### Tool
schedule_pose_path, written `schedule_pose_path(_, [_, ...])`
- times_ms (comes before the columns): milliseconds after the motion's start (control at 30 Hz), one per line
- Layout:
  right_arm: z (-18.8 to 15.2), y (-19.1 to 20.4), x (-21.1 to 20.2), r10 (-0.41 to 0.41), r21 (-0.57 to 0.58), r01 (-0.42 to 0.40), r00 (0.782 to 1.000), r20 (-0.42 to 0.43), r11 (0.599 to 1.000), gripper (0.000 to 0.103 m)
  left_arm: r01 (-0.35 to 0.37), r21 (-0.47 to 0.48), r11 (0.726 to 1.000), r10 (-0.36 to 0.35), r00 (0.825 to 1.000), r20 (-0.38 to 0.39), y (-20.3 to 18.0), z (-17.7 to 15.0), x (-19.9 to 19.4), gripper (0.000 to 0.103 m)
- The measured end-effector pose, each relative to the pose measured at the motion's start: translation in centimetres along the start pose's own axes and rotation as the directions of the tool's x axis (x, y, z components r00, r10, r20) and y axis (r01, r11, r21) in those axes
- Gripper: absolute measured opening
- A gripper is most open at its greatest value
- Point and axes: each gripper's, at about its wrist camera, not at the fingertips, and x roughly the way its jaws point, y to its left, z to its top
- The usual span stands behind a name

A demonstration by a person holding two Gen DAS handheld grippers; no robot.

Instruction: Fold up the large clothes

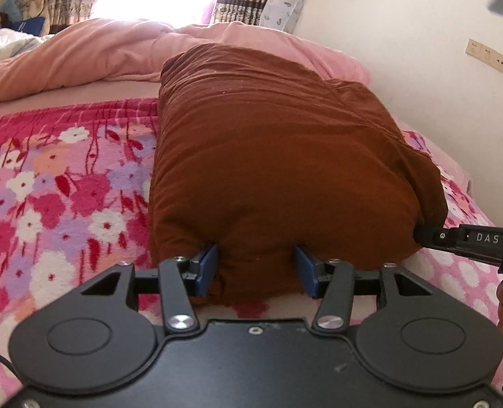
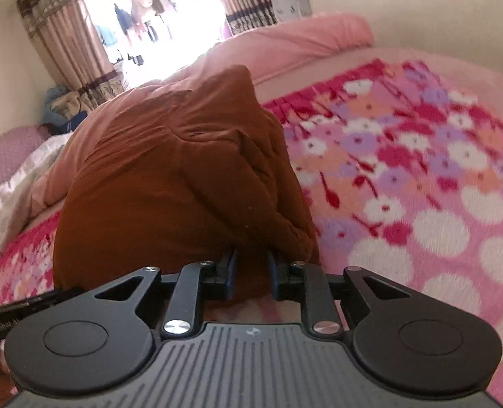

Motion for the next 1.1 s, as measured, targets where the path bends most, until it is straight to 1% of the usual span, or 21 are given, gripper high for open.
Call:
schedule_pose_path(67, [0.3, 0.0, -0.7, 0.002, 0.005, -0.002, 1.0, -0.006, 1.0, 0.024, 0.018, 0.014, 1.0, -0.018, 1.0, 0.004, -0.1, 0.8, -1.0, 0.051])
schedule_pose_path(133, [1.1, 0.5, -1.9, 0.013, 0.003, -0.013, 1.0, 0.011, 1.0, 0.024, 0.04, 0.013, 0.999, -0.041, 0.998, 0.041, 0.1, 2.0, -2.2, 0.051])
schedule_pose_path(233, [2.8, 1.6, -3.7, 0.043, -0.018, -0.041, 0.995, 0.091, 0.999, 0.025, 0.022, 0.009, 1.0, -0.023, 0.994, 0.103, 0.5, 4.3, -3.0, 0.051])
schedule_pose_path(300, [3.9, 2.5, -3.9, 0.058, -0.05, -0.052, 0.99, 0.129, 0.997, 0.025, 0.015, 0.001, 1.0, -0.015, 0.994, 0.108, 0.7, 5.3, -2.6, 0.051])
schedule_pose_path(400, [5.0, 3.6, -3.0, 0.051, -0.091, -0.038, 0.987, 0.152, 0.995, 0.025, 0.013, 0.01, 1.0, -0.014, 0.995, 0.098, 0.7, 6.5, -1.4, 0.051])
schedule_pose_path(467, [5.6, 4.2, -2.0, 0.055, -0.111, -0.039, 0.988, 0.144, 0.993, 0.025, -0.003, 0.017, 1.0, 0.002, 0.997, 0.072, 0.7, 6.7, 0.0, 0.051])
schedule_pose_path(533, [5.9, 4.4, -0.5, 0.04, -0.118, -0.026, 0.992, 0.118, 0.993, 0.025, -0.003, 0.011, 1.0, 0.003, 0.999, 0.038, 0.9, 6.6, 1.5, 0.051])
schedule_pose_path(567, [5.8, 4.4, 0.2, 0.03, -0.123, -0.017, 0.994, 0.108, 0.992, 0.024, -0.005, 0.008, 1.0, 0.004, 0.999, 0.033, 1.0, 6.4, 2.1, 0.052])
schedule_pose_path(600, [5.8, 4.4, 0.7, 0.019, -0.128, -0.006, 0.995, 0.099, 0.992, 0.023, -0.011, 0.013, 1.0, 0.011, 0.999, 0.038, 1.0, 6.2, 2.6, 0.054])
schedule_pose_path(667, [5.5, 4.1, 1.9, -0.002, -0.135, 0.013, 0.997, 0.082, 0.991, 0.018, -0.017, 0.017, 1.0, 0.016, 0.999, 0.043, 1.0, 5.7, 3.1, 0.054])
schedule_pose_path(767, [4.9, 3.5, 3.1, 0.005, -0.123, 0.003, 0.998, 0.061, 0.992, 0.015, -0.013, 0.007, 1.0, 0.013, 0.999, 0.04, 1.3, 5.5, 3.8, 0.055])
schedule_pose_path(900, [4.9, 3.7, 2.6, 0.019, -0.136, -0.011, 0.998, 0.06, 0.991, 0.015, 0.016, 0.011, 1.0, -0.017, 0.999, 0.047, 1.9, 6.1, 2.6, 0.056])
schedule_pose_path(933, [5.1, 3.6, 2.1, 0.043, -0.14, -0.033, 0.997, 0.064, 0.99, 0.019, 0.025, -0.007, 1.0, -0.024, 0.998, 0.059, 2.5, 6.3, 1.9, 0.056])
schedule_pose_path(1000, [6.0, 2.7, 1.0, 0.127, -0.1, -0.119, 0.989, 0.079, 0.988, 0.029, 0.041, -0.06, 0.997, -0.037, 0.996, 0.077, 4.2, 6.7, 0.9, 0.057])
schedule_pose_path(1033, [6.7, 1.7, 0.5, 0.192, -0.052, -0.188, 0.978, 0.087, 0.981, 0.044, 0.064, -0.11, 0.992, -0.054, 0.995, 0.085, 5.8, 7.0, 0.6, 0.058])
schedule_pose_path(1067, [7.3, 0.7, 0.1, 0.239, -0.007, -0.24, 0.967, 0.09, 0.971, 0.062, 0.089, -0.157, 0.984, -0.076, 0.993, 0.088, 7.3, 7.1, 0.5, 0.058])
schedule_pose_path(1100, [7.9, -0.2, 0.0, 0.268, 0.035, -0.272, 0.959, 0.094, 0.962, 0.07, 0.105, -0.2, 0.974, -0.09, 0.993, 0.082, 8.6, 7.2, 0.6, 0.059])
